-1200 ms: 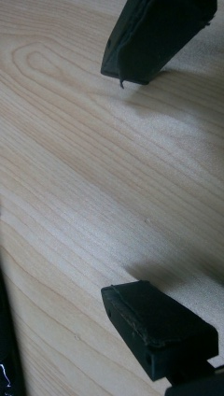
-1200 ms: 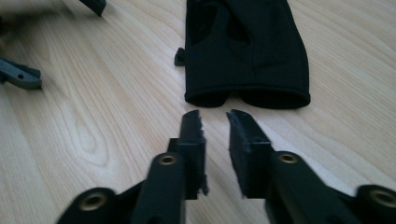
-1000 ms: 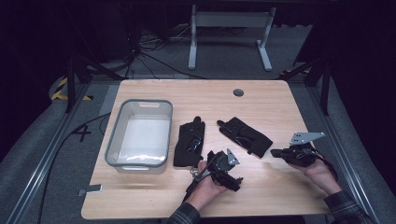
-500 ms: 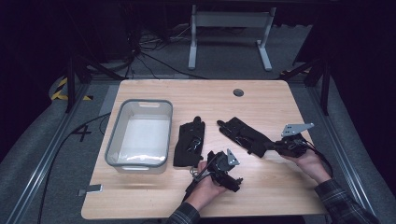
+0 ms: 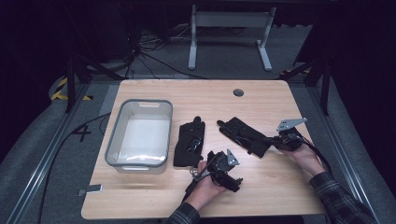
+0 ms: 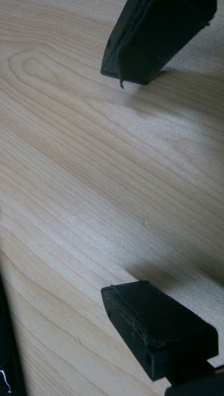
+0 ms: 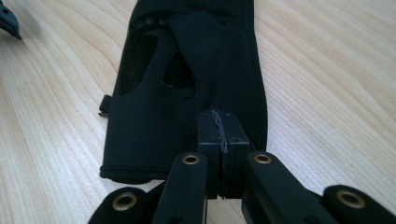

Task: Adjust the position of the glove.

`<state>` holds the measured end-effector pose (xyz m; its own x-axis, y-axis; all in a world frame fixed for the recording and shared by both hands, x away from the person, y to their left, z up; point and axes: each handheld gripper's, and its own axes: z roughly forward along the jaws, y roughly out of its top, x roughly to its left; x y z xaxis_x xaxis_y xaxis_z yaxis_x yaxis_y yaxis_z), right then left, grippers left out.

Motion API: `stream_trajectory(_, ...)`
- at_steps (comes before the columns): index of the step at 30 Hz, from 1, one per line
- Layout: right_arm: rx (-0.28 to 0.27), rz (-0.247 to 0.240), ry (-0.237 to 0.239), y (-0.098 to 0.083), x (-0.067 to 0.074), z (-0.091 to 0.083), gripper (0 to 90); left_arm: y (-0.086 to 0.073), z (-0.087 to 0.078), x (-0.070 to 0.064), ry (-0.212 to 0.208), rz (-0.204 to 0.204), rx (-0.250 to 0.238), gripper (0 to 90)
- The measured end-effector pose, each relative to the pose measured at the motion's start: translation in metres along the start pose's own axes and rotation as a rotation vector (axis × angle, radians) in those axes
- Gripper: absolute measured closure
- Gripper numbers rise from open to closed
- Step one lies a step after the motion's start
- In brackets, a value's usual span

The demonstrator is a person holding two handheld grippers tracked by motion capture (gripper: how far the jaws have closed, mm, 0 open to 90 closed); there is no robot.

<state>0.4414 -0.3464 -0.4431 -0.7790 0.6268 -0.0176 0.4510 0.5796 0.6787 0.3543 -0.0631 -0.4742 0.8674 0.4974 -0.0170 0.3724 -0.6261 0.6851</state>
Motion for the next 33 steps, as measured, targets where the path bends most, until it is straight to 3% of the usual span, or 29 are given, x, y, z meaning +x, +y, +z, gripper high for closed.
stream_trajectory(7,0.023,-0.007,-0.011,-0.004,0.002,0.003,90.0,0.000,0.000,0.000,-0.001,0.002,-0.001,0.0)
stream_trajectory(19,0.043,-0.024,0.018,-0.014,0.016,-0.008,90.0,0.000,0.000,0.000,0.000,-0.003,-0.005,0.0)
stream_trajectory(33,0.066,-0.070,0.099,-0.028,0.054,-0.023,90.0,0.000,0.000,0.000,0.001,0.002,-0.003,0.0)
